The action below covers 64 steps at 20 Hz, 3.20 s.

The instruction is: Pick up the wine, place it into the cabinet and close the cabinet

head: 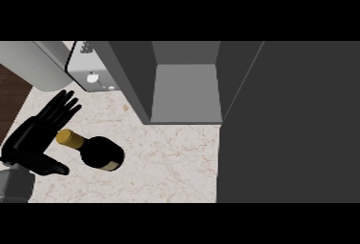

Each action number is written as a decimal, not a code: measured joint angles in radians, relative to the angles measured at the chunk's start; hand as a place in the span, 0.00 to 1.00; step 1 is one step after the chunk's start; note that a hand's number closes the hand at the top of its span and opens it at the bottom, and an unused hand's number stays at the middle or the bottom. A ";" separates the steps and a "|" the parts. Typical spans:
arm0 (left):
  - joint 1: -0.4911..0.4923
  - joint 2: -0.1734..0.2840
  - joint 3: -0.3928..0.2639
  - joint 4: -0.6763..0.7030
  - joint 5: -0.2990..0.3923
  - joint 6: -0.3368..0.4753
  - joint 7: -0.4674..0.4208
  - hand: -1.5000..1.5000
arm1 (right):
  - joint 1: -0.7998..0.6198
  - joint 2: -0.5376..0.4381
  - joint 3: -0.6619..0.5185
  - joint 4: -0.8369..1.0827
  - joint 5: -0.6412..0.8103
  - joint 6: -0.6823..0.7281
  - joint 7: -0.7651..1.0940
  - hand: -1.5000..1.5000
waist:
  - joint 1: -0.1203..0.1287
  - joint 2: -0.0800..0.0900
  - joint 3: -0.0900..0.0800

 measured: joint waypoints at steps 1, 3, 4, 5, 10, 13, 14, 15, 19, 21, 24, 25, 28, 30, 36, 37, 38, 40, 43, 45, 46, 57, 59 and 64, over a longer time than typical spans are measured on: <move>-0.006 0.006 0.002 0.037 -0.018 -0.012 -0.030 0.00 | -0.006 0.003 0.014 -0.005 0.005 -0.007 0.012 0.00 | -0.001 0.000 0.000; -0.010 0.005 -0.004 0.069 -0.042 -0.019 -0.060 0.00 | -0.007 0.002 0.012 -0.006 0.006 -0.008 0.016 0.00 | 0.000 0.000 -0.001; -0.005 0.005 -0.005 0.078 -0.049 -0.025 -0.072 0.00 | -0.020 0.001 0.008 -0.005 0.007 -0.012 0.019 0.00 | 0.000 0.000 0.000; -0.016 0.006 -0.007 0.112 -0.064 -0.029 -0.092 0.00 | -0.025 0.009 0.021 -0.004 0.019 -0.021 0.022 0.00 | 0.000 0.000 0.000; -0.054 0.002 -0.016 0.254 -0.124 -0.048 -0.190 0.00 | -0.051 0.003 0.008 -0.007 0.021 -0.032 0.045 0.00 | -0.001 0.001 -0.001; -0.075 0.004 -0.027 0.338 -0.171 -0.054 -0.263 0.00 | -0.040 0.013 0.020 -0.008 0.028 -0.030 0.034 0.00 | -0.002 0.001 0.000; -0.087 0.008 -0.029 0.373 -0.188 -0.057 -0.289 0.00 | -0.037 0.019 0.032 -0.007 0.039 -0.033 0.032 0.00 | -0.003 0.001 0.000; -0.097 0.004 -0.033 0.388 -0.196 -0.052 -0.296 0.00 | -0.025 0.020 0.026 -0.003 0.035 -0.024 0.016 0.00 | -0.002 0.001 -0.001; -0.132 0.010 -0.049 0.498 -0.253 -0.044 -0.378 0.00 | -0.022 0.013 0.011 0.000 0.023 -0.010 0.004 0.00 | -0.003 0.001 -0.001; -0.140 -0.004 -0.062 0.530 -0.276 -0.024 -0.406 0.00 | -0.038 0.005 0.002 -0.003 0.019 -0.015 0.026 0.00 | -0.003 0.001 0.000; -0.158 -0.002 -0.069 0.599 -0.305 -0.006 -0.453 0.00 | -0.028 0.013 0.011 -0.006 0.039 -0.014 0.013 0.00 | -0.003 0.001 -0.001; -0.168 -0.009 -0.072 0.621 -0.315 0.010 -0.469 0.00 | -0.023 0.016 0.020 -0.011 0.047 -0.017 0.017 0.00 | -0.004 0.001 -0.001; -0.186 -0.013 -0.080 0.677 -0.335 0.028 -0.506 0.00 | -0.007 0.006 -0.007 0.003 0.025 0.009 -0.008 0.00 | -0.005 0.001 -0.001; -0.212 -0.022 -0.073 0.707 -0.328 0.035 -0.500 0.00 | -0.006 0.008 -0.001 -0.004 0.027 0.007 0.001 0.00 | -0.005 0.001 0.000; -0.230 -0.029 -0.066 0.797 -0.315 0.009 -0.531 0.00 | -0.012 0.006 -0.016 0.028 0.028 0.020 -0.028 0.00 | -0.007 0.003 -0.001; -0.231 -0.030 -0.065 0.810 -0.312 0.004 -0.529 0.00 | -0.007 0.009 -0.012 0.017 0.031 0.019 -0.026 0.00 | -0.007 0.003 -0.001; -0.236 -0.034 -0.065 0.821 -0.312 0.008 -0.537 0.00 | 0.001 0.012 -0.012 0.010 0.034 0.018 -0.029 0.00 | -0.008 0.003 -0.001; -0.235 -0.040 -0.068 0.832 -0.312 0.007 -0.544 0.00 | 0.015 0.009 -0.016 -0.002 0.022 0.025 -0.025 0.00 | -0.008 0.003 -0.001; -0.253 -0.031 -0.065 0.872 -0.311 0.000 -0.558 0.00 | -0.015 -0.004 -0.035 0.011 0.000 0.024 -0.010 0.00 | -0.010 0.004 -0.002; -0.250 -0.038 -0.071 0.880 -0.315 0.002 -0.574 1.00 | -0.027 -0.008 -0.047 0.010 -0.013 0.019 0.001 0.00 | -0.009 0.004 -0.001; -0.239 -0.038 -0.076 0.875 -0.316 -0.005 -0.575 1.00 | -0.020 -0.001 -0.035 0.007 0.001 0.017 -0.003 0.00 | -0.007 0.003 0.000; -0.258 -0.035 -0.099 0.917 -0.329 -0.017 -0.593 1.00 | -0.033 0.006 -0.021 -0.001 0.018 0.002 0.015 0.00 | -0.010 0.003 -0.001; -0.256 -0.042 -0.110 0.912 -0.338 -0.005 -0.608 1.00 | -0.044 0.002 -0.028 0.015 0.019 0.005 0.010 0.00 | -0.009 0.003 -0.001; -0.173 -0.066 -0.086 0.863 -0.311 0.087 -0.710 1.00 | -0.038 0.001 -0.037 0.034 0.025 0.013 -0.008 0.00 | 0.003 -0.003 0.005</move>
